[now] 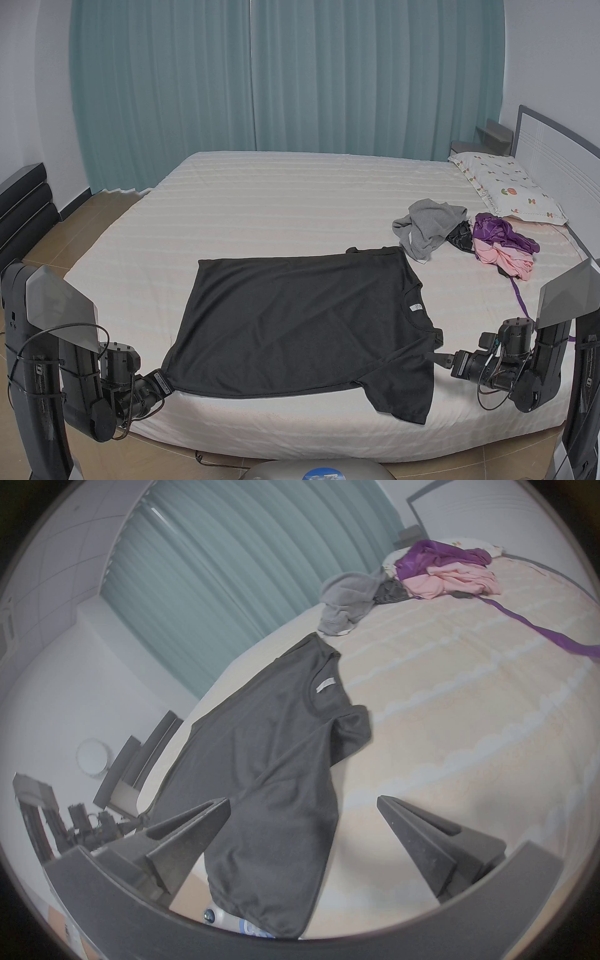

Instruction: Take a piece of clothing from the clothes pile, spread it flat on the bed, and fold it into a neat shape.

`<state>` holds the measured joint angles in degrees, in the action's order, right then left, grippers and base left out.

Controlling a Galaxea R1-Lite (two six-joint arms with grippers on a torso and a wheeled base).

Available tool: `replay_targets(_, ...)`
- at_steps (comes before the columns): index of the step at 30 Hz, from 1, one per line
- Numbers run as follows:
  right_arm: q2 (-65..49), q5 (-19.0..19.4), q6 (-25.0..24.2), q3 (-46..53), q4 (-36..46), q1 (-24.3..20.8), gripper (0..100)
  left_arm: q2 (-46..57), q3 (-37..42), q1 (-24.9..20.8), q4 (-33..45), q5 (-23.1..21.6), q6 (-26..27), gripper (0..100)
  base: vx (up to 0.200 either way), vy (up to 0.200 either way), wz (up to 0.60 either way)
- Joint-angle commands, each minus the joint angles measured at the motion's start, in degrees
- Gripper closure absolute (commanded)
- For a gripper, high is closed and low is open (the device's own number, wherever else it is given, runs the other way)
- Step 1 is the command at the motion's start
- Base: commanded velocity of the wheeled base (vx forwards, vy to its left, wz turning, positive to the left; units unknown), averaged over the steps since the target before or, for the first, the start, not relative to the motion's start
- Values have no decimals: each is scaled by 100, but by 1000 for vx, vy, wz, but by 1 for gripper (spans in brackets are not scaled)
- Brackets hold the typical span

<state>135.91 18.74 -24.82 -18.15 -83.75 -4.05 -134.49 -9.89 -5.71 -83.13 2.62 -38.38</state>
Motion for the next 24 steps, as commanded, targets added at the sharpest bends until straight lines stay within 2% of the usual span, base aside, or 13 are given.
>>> replay_targets(1,515,139,206,673,-607,-246,0,10,4,-1,-2,2,-3,100,0,0,0)
replay_targets(24,533,288,197,312,-423,-650,0,-7,-13,-1,-2,2,-3,100,0,0,0)
